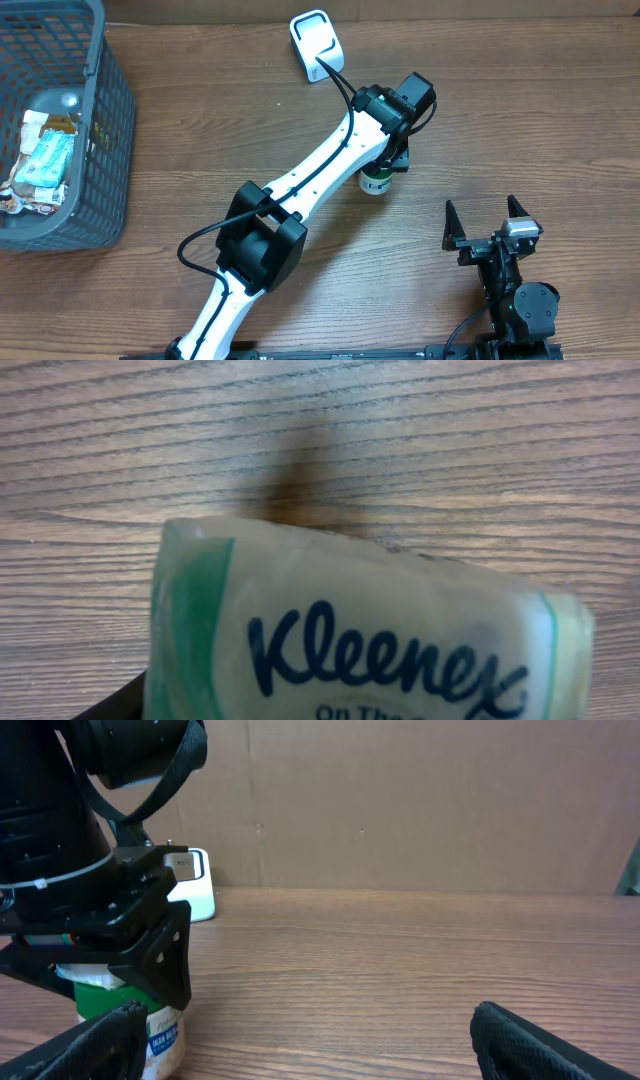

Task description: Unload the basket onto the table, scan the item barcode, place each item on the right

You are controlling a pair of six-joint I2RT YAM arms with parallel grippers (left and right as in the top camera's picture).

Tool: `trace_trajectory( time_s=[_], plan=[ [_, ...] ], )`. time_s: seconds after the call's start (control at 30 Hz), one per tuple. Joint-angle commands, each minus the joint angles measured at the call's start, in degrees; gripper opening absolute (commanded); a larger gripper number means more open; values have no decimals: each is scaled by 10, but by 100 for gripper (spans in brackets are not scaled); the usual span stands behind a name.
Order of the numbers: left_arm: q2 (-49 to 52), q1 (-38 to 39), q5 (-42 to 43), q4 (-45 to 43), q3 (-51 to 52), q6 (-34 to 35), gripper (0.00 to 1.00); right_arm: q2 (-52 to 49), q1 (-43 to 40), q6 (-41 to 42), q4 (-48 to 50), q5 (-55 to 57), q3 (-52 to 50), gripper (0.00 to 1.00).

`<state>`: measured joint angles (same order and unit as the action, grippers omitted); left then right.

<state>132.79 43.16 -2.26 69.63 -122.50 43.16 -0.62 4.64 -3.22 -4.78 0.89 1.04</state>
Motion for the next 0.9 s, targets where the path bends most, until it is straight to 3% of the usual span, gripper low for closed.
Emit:
trace_trajectory(
  time_s=[0.0, 0.07, 0.2, 0.47, 0.67, 0.73, 0.87],
  plan=[
    [7, 7, -9, -7, 14, 8, 49, 3, 2, -3, 1, 5, -5, 100],
    [7, 9, -9, -9, 17, 8, 52, 3, 2, -3, 1, 5, -5, 100],
    [7, 10, -8, -9, 17, 8, 70, 3, 2, -3, 1, 5, -5, 100],
    [7, 11, -7, -9, 17, 7, 86, 3, 2, -3, 1, 5, -6, 100],
    [7, 11, -5, -4, 17, 2, 85, 3, 2, -3, 1, 5, -5, 100],
    [5, 11, 7, -5, 15, -29, 79, 3, 2, -2, 1, 5, -5, 100],
    [-11, -3, 19, 14, -12, -64, 79, 3, 2, -3, 1, 5, -5, 100]
  ],
)
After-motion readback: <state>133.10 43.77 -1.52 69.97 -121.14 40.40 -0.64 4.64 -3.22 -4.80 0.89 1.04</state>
